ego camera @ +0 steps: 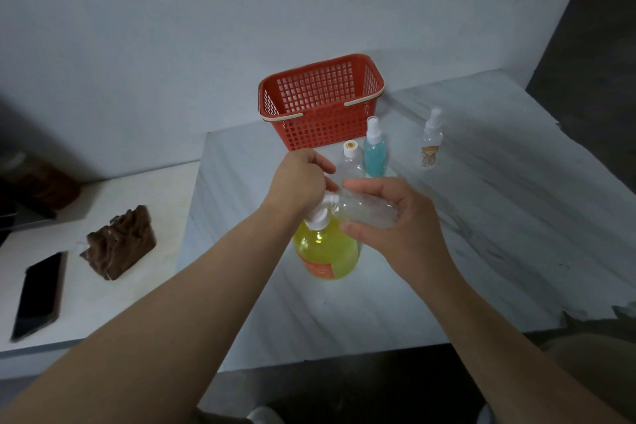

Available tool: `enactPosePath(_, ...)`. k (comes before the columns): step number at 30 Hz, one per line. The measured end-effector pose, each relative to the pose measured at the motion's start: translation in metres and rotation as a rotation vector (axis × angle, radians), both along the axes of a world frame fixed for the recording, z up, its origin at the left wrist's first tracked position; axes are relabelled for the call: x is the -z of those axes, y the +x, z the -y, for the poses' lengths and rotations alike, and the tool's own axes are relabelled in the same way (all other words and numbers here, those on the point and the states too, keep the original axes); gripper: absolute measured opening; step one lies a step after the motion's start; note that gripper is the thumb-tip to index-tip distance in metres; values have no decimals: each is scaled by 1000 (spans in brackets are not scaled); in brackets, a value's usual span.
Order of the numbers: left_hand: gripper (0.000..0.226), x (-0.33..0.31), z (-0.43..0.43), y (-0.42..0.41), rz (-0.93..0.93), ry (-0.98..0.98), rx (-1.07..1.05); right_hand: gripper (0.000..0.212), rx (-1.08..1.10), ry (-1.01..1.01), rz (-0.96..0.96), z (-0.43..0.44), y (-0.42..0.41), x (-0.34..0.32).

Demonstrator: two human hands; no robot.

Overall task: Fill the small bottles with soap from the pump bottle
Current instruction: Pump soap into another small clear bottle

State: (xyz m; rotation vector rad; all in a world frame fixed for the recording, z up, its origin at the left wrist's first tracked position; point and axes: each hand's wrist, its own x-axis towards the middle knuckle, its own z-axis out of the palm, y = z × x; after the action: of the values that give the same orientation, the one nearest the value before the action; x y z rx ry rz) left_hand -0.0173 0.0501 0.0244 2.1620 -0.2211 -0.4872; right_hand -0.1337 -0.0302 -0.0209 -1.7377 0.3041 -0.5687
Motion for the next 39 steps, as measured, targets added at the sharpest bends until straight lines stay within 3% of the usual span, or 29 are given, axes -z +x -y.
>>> enactPosePath(17, 33, -4, 2, -1, 83, -7, -8, 50, 3, 9, -24, 0, -4, -3)
enactPosePath(23, 32, -7, 2, 0, 29, -21, -14, 52, -4, 18, 5, 0, -5, -3)
enactPosePath(39, 39, 9, 2, 4, 46, 33, -7, 44, 2, 12, -22, 2, -1, 3)
